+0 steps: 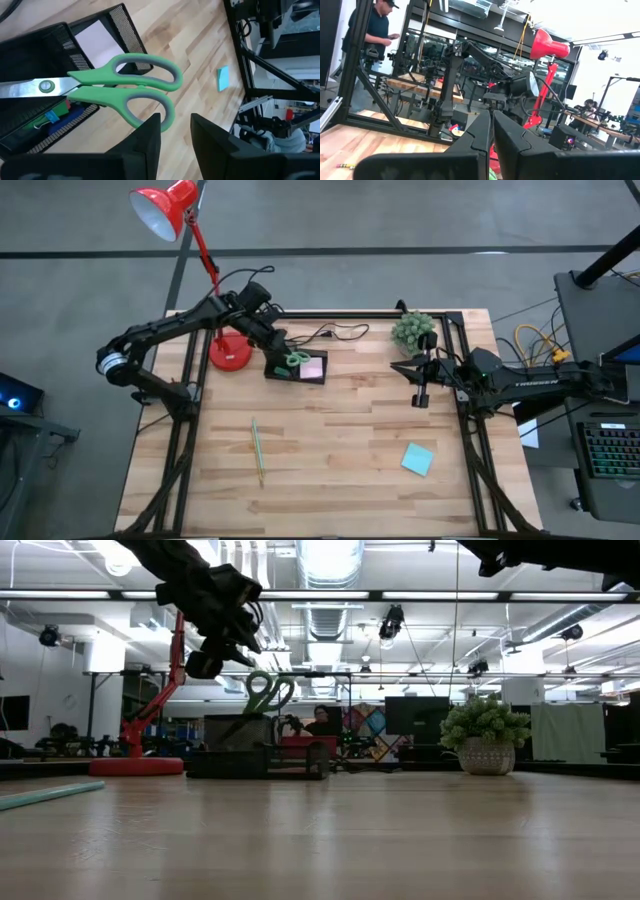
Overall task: Pick and place office supplies into organizer
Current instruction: Put the green scissors into the black mesh desk organizer
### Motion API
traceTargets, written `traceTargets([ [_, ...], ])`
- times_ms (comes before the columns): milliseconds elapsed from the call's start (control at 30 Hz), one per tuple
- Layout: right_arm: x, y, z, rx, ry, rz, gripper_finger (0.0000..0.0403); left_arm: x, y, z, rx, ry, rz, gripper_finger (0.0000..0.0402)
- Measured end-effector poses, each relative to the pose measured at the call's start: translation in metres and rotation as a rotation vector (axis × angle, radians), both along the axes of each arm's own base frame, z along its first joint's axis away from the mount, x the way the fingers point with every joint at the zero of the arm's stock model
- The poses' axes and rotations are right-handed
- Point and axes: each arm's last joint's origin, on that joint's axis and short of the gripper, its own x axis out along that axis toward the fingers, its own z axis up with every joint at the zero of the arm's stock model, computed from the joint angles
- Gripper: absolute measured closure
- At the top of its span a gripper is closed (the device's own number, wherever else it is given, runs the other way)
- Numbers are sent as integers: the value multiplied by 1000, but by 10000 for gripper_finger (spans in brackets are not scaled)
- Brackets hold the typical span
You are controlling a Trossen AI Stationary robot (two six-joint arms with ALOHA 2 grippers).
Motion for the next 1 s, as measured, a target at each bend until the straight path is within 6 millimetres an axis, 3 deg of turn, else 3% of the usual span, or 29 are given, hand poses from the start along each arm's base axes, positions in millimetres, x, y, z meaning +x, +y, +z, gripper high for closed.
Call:
traceTargets([
  [267, 0, 0, 0, 0, 1, 0, 390, -5, -12, 22, 177, -118, -147, 310],
  [533, 0, 0, 0, 0, 0, 0, 390, 11, -65, 39, 612, -138, -423, 311],
  [833, 0, 0, 0, -26, 1, -7, 390, 34, -114, 28, 1077, 107, -547, 311],
  [1000, 0, 0, 0, -31, 2, -8, 390, 44, -130, 19, 1339, 301, -593, 311],
])
